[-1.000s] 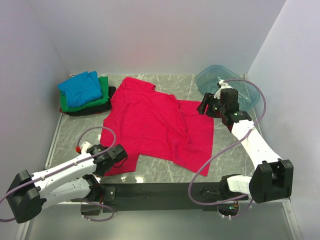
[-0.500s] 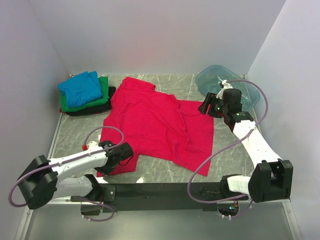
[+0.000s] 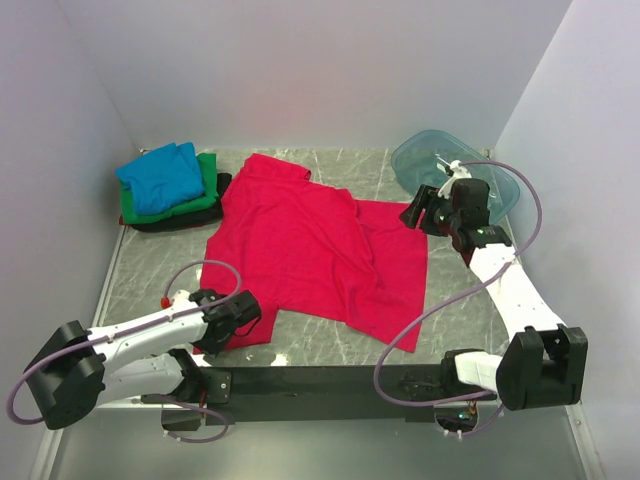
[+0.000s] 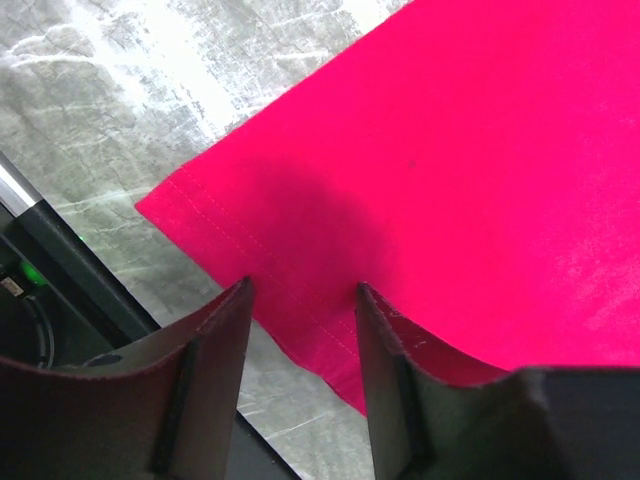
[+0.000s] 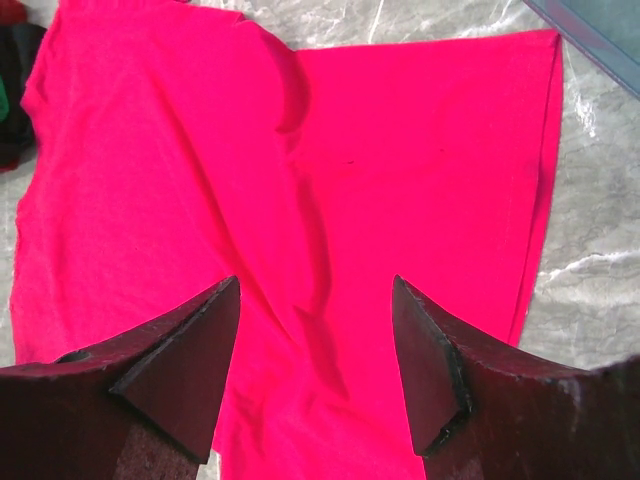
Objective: Fold and stack the t-shirts
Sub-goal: Flatten the tshirt out
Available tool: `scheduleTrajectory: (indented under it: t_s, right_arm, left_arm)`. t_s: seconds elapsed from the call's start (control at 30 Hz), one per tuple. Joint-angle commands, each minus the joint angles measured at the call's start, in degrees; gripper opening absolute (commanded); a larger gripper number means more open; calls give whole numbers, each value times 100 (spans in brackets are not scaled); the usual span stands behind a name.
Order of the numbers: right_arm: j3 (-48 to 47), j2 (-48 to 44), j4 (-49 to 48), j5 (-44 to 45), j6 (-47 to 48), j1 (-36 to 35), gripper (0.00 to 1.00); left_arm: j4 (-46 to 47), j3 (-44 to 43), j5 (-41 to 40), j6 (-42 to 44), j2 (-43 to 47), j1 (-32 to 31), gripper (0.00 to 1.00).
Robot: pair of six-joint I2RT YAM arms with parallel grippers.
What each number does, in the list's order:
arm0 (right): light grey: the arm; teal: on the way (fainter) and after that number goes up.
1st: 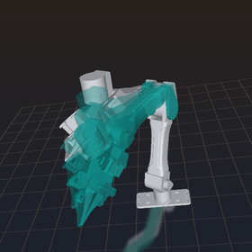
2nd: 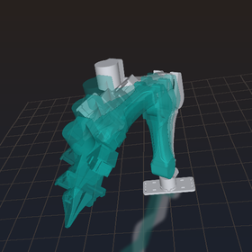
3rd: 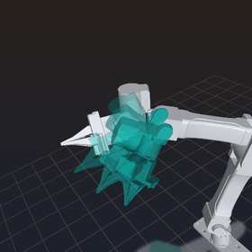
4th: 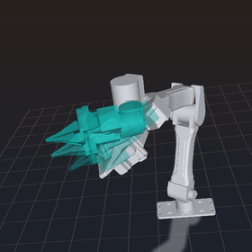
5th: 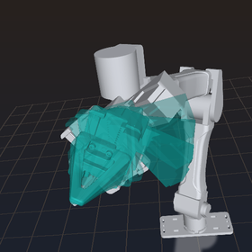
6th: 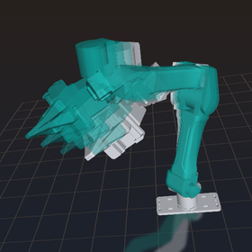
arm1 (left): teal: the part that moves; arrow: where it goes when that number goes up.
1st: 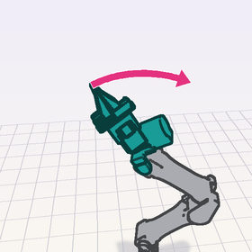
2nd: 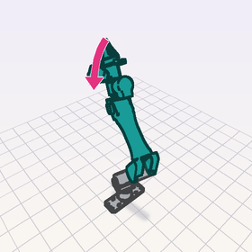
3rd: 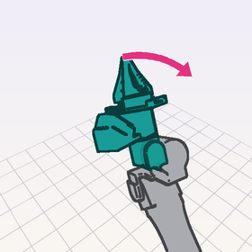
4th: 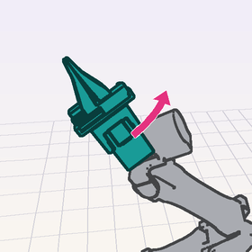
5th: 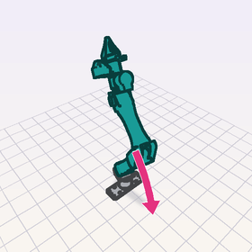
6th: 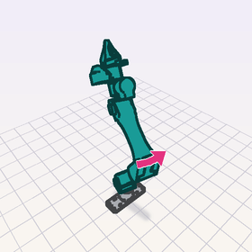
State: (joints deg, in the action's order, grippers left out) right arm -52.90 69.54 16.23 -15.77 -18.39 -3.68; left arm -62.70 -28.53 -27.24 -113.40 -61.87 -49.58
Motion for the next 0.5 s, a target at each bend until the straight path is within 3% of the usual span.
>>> scheduleTrajectory:
  t_s: [0.0, 0.23, 0.47]
  right_arm:
    - [70, -265, -181, -49, -15, 69, 69]
    - [122, -423, -190, -58, 2, 122, 69]
    - [166, -327, -190, -76, -41, 122, 69]
  left_arm:
    - [363, 67, 219, -1456, -80, -25, 48]
    - [548, 313, 264, -1439, 139, -25, 7]
    - [389, -195, -693, -843, 509, -25, 1]
